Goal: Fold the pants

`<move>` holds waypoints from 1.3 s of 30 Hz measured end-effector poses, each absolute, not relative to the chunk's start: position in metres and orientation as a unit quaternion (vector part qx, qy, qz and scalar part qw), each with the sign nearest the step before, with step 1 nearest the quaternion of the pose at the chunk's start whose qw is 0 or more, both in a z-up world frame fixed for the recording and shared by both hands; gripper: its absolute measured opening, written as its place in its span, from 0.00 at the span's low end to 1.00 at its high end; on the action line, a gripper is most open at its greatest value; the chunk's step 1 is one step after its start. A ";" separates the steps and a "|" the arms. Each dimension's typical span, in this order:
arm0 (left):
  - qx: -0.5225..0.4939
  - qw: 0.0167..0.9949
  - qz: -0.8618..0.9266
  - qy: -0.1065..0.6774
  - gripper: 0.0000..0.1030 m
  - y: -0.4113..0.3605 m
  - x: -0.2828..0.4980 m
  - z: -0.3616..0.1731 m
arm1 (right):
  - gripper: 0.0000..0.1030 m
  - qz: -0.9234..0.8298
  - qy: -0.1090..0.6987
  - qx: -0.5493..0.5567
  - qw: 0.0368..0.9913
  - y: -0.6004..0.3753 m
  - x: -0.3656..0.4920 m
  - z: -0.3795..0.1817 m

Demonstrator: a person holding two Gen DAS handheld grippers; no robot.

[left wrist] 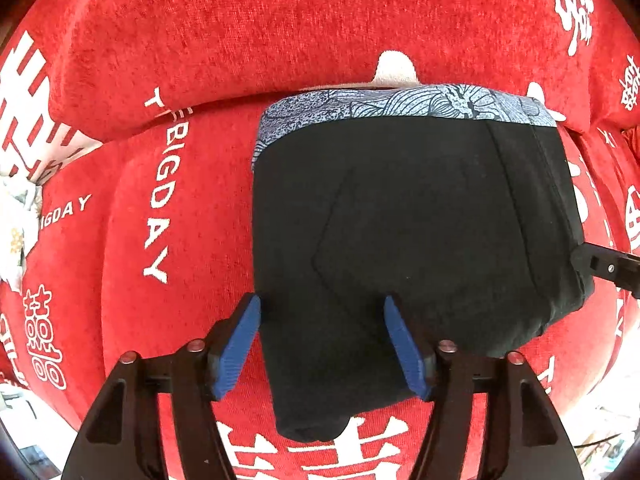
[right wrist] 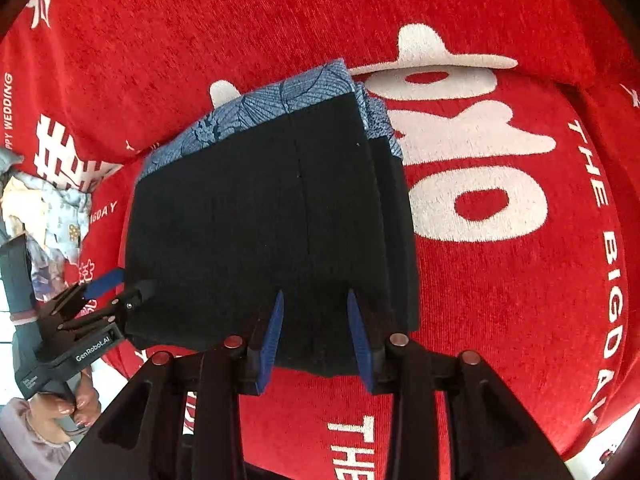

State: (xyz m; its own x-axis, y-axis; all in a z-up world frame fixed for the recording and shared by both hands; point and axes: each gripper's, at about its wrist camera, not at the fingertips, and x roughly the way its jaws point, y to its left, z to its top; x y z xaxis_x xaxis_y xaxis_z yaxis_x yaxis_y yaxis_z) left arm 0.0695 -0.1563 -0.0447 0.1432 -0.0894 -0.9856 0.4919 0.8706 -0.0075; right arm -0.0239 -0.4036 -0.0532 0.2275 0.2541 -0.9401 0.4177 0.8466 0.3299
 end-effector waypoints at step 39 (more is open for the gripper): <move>0.084 0.718 -0.203 0.660 0.99 -0.093 0.124 -0.043 | 0.77 -0.121 0.606 0.264 0.740 -0.375 -0.014 -0.024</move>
State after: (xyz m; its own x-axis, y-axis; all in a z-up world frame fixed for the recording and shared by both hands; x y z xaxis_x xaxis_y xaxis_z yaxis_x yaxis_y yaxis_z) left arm 0.1236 -0.0927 -0.0434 0.0453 -0.1808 -0.9825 0.4023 0.9035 -0.1477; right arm -0.0138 -0.3748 -0.0235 0.2355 0.1417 -0.9615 0.4992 0.8312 0.2448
